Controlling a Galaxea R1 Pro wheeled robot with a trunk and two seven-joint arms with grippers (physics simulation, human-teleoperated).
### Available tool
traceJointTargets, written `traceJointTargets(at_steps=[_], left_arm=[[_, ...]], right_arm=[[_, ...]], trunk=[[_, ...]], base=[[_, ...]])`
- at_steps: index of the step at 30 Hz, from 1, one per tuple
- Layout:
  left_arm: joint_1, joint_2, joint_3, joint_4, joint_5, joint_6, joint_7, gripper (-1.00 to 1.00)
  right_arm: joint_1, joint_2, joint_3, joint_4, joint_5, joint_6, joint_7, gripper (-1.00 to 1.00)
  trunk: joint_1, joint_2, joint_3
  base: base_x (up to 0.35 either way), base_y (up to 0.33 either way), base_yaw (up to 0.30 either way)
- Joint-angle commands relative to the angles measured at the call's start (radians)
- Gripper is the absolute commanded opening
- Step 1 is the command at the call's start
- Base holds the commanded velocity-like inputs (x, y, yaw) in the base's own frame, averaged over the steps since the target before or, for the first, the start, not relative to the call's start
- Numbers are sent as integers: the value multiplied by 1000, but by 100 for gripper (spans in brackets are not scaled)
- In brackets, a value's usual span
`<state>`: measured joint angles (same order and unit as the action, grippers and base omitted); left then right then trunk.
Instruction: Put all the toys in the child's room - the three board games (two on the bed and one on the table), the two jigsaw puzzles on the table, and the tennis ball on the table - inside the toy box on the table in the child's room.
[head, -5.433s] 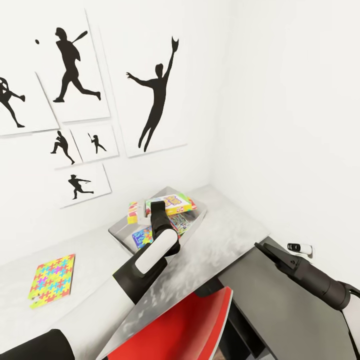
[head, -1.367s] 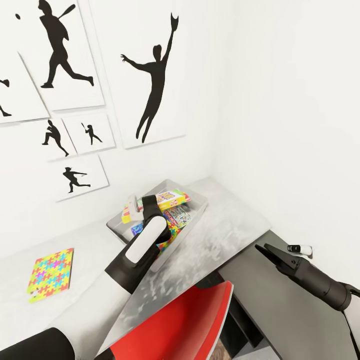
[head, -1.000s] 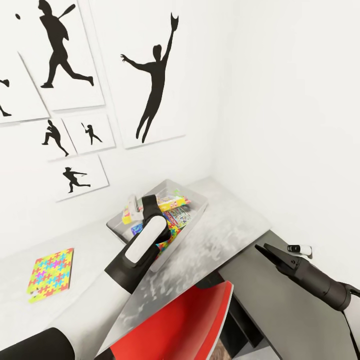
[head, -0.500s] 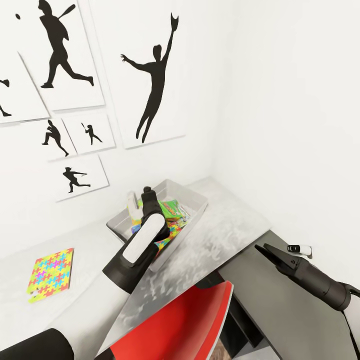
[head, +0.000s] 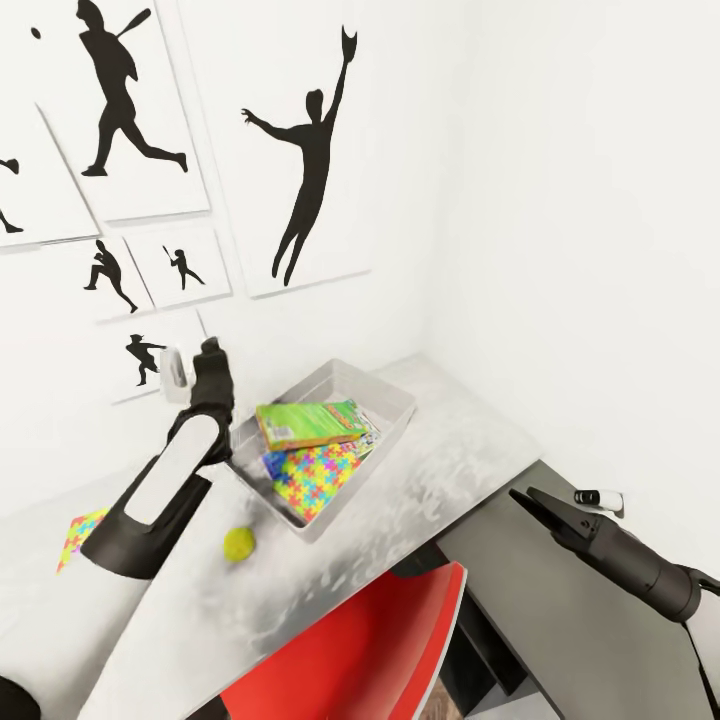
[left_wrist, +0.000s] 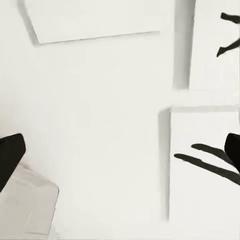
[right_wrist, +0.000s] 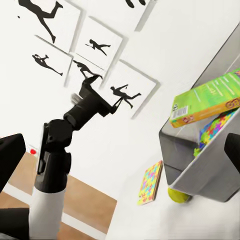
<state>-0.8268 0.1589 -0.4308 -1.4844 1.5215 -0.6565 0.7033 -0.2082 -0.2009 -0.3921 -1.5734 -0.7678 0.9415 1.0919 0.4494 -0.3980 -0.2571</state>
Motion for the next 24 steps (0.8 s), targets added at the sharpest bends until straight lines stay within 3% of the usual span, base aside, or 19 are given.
traceJointTargets(at_steps=[1, 2, 4, 5, 6, 7, 9, 11, 12, 16, 18, 21, 24], left_arm=[[9, 45, 45, -6, 23, 64, -8, 100], [21, 78, 94, -10, 60, 145, -31, 100], [49, 119, 213, -13, 187, 359, -115, 100], [76, 137, 352, -12, 325, 625, -198, 100], [89, 147, 417, -9, 371, 761, -221, 100], [112, 178, 505, -4, 413, 966, -244, 100], [137, 236, 587, 0, 446, 1167, -270, 100], [167, 302, 629, 4, 463, 1281, -330, 100], [176, 317, 634, 5, 467, 1298, -352, 100], [284, 423, 657, 27, 527, 1408, -588, 100], [323, 466, 660, 83, 567, 1486, -708, 100], [345, 508, 664, 228, 602, 1639, -805, 100], [354, 525, 663, 309, 611, 1689, -831, 100]], right_arm=[[-1, 1, 0, 0, -1, 3, 2, 100], [-1, 2, 1, 0, -1, 0, 2, 100], [-1, 7, 4, 0, -1, -3, 5, 100], [-1, 10, 6, -1, -1, -6, 7, 100], [-1, 11, 6, -2, 0, -7, 7, 100], [0, 11, 7, -3, 0, -16, 8, 100], [0, 12, 7, -4, -1, -33, 10, 100], [-1, 12, 7, -5, -1, -54, 14, 100], [-1, 12, 7, -5, -1, -59, 15, 100], [-1, 12, 9, -7, -1, -88, 21, 100], [0, 12, 10, -8, -1, -94, 22, 100], [0, 12, 9, -9, -1, -111, 24, 100], [0, 11, 8, -11, -2, -125, 25, 100]], trunk=[[1, -2, -2], [1, -2, -2], [1, -2, -2], [1, -2, -2], [1, -2, -2], [1, -2, -2], [1, -2, -2], [1, -2, -2], [1, -2, -2], [1, -2, -2], [1, -2, -2], [1, -2, -2], [1, -2, -2]], base=[[0, 0, 0], [0, 0, 0], [0, 0, 0], [0, 0, 0], [0, 0, 0], [0, 0, 0], [0, 0, 0], [0, 0, 0], [0, 0, 0], [0, 0, 0], [0, 0, 0], [0, 0, 0], [0, 0, 0]])
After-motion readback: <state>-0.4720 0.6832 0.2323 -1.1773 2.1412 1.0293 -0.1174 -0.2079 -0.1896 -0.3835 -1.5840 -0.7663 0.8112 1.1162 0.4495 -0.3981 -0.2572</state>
